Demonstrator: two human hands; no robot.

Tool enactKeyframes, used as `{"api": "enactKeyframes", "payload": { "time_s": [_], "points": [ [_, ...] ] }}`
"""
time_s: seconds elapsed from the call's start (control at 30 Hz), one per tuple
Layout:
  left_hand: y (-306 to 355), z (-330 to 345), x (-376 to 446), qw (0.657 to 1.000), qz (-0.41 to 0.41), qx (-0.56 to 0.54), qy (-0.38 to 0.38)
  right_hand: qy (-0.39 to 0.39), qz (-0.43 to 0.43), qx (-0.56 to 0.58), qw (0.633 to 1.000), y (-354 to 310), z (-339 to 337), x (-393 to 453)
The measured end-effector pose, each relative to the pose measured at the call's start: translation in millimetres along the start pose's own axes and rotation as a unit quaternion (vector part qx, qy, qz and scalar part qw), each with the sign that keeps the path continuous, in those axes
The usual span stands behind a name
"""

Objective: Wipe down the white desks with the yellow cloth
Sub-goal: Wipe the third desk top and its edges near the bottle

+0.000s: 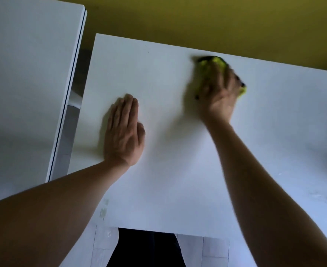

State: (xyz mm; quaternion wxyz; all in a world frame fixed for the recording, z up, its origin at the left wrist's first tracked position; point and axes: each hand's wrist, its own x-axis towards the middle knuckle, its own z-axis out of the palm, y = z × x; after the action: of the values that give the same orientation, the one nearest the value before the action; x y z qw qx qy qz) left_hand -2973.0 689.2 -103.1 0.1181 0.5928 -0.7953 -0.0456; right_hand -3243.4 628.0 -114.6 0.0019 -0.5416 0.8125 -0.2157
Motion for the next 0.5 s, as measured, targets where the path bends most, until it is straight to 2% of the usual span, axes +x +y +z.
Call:
{"api": "enactKeyframes", "payload": {
  "time_s": [0.1,0.17,0.2,0.27,0.33,0.43,0.5],
  "points": [
    [1.0,1.2,-0.2,1.0,-0.005,0.004,0.001,0.034,0.156,-0.035,0.987,55.6,-23.8,21.4],
    [1.7,2.0,0.2,1.0,-0.001,0.008,0.009,0.045,0.254,-0.047,0.965,48.4,-19.1,32.9],
    [1.5,1.7,0.1,1.0,0.0,0.009,0.008,0.065,0.263,-0.055,0.961,33.2,-11.9,35.5],
    [1.6,1.2,0.4,1.0,0.0,0.008,0.009,0.071,0.179,-0.055,0.98,-13.3,6.4,38.4],
    [1.6,1.5,0.7,1.0,0.0,0.01,0.006,-0.006,0.041,-0.01,0.999,-71.8,25.1,33.8],
    [-0.9,2.1,0.1,1.0,-0.008,0.009,-0.003,-0.136,-0.121,0.039,0.983,-154.3,38.9,21.6],
    [-2.0,1.5,-0.3,1.0,-0.005,0.012,-0.005,-0.173,-0.186,0.047,0.966,-170.8,42.9,23.7]
  ]
}}
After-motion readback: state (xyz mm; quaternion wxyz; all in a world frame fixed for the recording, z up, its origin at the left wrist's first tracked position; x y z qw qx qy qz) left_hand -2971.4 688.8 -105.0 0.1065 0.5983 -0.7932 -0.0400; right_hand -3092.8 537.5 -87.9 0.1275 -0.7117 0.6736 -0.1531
